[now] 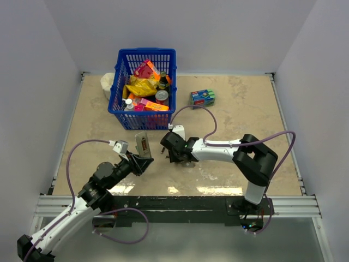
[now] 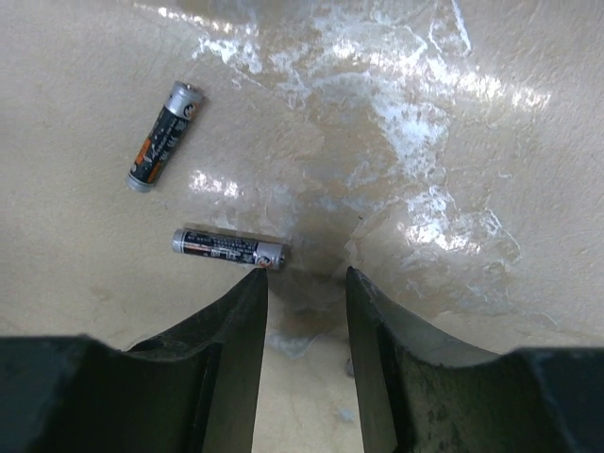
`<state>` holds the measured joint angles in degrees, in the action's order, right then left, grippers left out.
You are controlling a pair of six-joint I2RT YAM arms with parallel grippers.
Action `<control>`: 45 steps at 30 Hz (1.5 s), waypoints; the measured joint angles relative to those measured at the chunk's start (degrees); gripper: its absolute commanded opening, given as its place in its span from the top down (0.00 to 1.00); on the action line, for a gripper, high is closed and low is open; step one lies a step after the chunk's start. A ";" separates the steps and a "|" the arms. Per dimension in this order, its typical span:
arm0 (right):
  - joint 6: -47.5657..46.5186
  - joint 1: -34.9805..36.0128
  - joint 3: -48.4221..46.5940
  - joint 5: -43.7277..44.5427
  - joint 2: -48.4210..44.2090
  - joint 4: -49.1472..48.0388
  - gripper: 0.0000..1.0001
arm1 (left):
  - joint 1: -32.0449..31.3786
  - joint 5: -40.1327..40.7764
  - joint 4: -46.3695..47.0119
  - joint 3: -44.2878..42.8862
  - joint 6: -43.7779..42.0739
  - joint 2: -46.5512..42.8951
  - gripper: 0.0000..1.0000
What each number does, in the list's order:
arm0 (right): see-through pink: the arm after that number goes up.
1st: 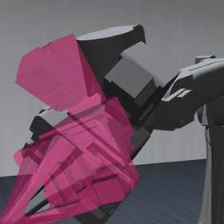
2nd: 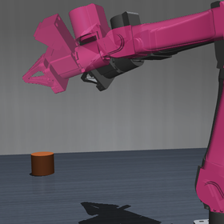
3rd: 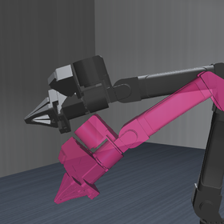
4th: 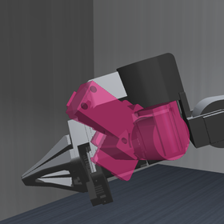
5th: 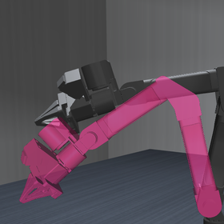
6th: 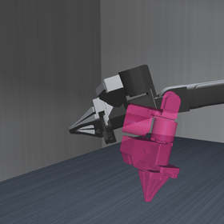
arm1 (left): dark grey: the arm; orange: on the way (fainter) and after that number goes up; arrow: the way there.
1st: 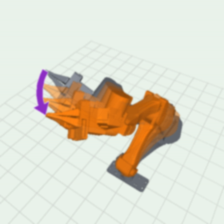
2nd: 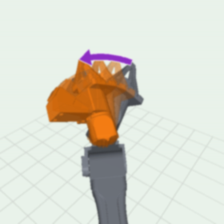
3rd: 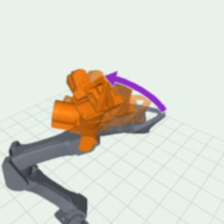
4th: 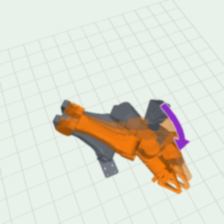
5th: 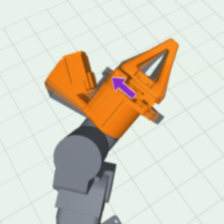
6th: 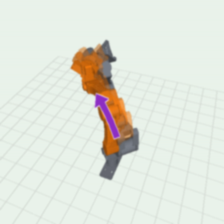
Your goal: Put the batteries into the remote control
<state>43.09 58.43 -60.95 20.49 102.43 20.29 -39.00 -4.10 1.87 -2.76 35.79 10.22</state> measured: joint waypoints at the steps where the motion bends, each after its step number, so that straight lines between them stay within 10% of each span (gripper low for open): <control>1: -0.09 0.00 -0.17 0.24 0.26 -0.26 0.58 | 0.00 0.04 0.02 0.00 0.00 -0.11 1.00; 20: 2.32 -0.76 -2.84 5.51 2.91 -1.42 0.58 | 0.00 0.55 -0.79 -0.02 -0.02 -0.15 1.00; 45: 36.48 -0.55 -12.92 7.02 8.15 14.86 0.57 | 0.00 1.64 -1.20 -0.02 -0.02 -1.29 1.00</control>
<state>79.57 57.89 -73.87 27.51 110.59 35.16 -39.00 -2.46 0.67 -2.79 35.77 8.93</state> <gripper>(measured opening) 0.452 0.327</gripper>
